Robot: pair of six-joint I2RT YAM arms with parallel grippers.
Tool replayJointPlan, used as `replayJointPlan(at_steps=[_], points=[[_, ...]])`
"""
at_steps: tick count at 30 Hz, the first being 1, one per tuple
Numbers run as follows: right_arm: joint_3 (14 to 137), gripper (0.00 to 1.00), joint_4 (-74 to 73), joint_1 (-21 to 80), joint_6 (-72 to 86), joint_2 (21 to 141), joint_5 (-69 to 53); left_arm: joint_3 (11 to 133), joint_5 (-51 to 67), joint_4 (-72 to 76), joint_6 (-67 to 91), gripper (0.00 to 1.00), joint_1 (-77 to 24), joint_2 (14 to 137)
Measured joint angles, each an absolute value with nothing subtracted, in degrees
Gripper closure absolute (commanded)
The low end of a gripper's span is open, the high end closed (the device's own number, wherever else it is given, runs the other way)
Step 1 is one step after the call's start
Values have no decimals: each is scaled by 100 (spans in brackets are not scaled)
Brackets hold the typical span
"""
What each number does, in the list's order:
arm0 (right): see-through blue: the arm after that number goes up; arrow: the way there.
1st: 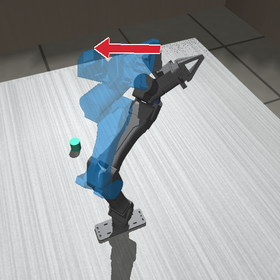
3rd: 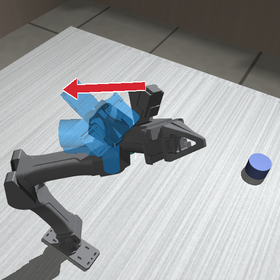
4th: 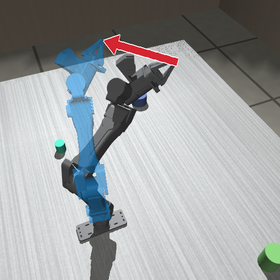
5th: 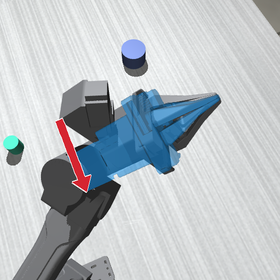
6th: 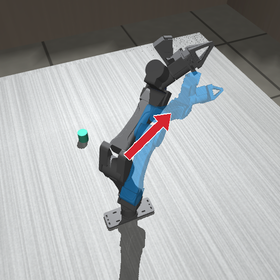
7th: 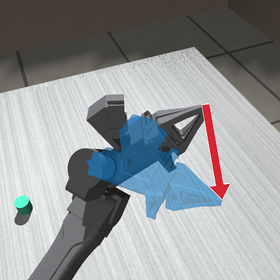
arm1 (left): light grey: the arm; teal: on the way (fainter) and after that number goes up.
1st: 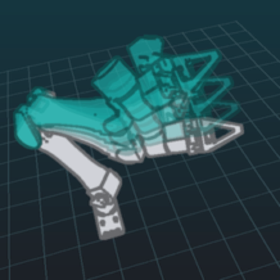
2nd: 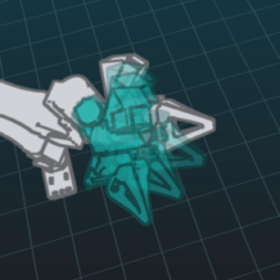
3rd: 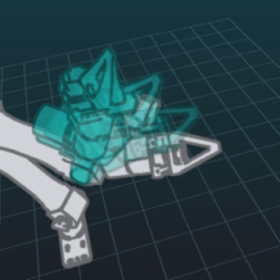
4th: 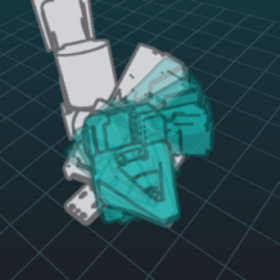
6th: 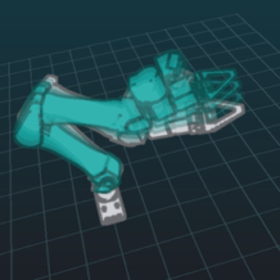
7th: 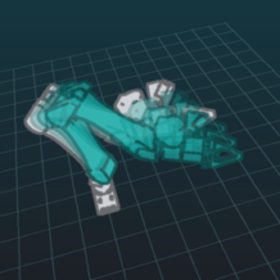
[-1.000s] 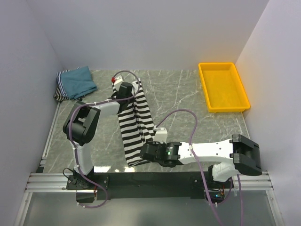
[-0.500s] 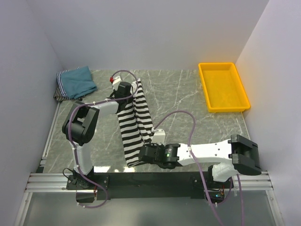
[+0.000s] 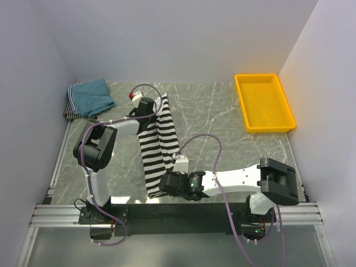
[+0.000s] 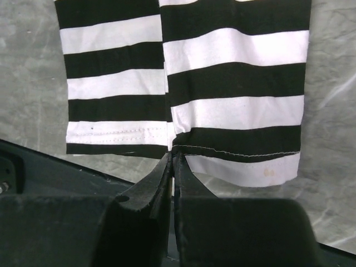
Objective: Fold and stack the tank tops
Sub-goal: Fold the tank top
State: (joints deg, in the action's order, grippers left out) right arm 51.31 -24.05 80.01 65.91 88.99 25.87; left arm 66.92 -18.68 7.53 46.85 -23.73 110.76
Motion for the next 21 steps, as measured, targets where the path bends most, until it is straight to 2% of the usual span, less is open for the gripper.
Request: replayJointPlan(at_steps=[2, 5, 8, 9, 14, 17, 21], points=[[5129, 90, -2331, 8001, 6584, 8908, 2547, 6685, -1859, 744, 4685, 99, -2368, 11085], [5124, 80, -2252, 8001, 6549, 8908, 2512, 6685, -1822, 744, 4685, 94, -2364, 11102], [5100, 68, -2200, 8003, 6493, 8901, 2471, 6676, -1798, 749, 4683, 85, -2364, 11107], [5096, 64, -2196, 8005, 6477, 8888, 2456, 6676, -1787, 749, 4681, 79, -2364, 11107], [5057, 56, -2158, 8018, 6320, 8541, 2432, 6676, -1787, 740, 4650, 68, -2364, 11041], [5054, 54, -2145, 8018, 6250, 8180, 2451, 6676, -1787, 644, 4591, 61, -2362, 10785], [4890, 55, -2097, 7953, 6200, 7537, 2519, 6676, -1776, 543, 4560, 65, -2357, 10213]])
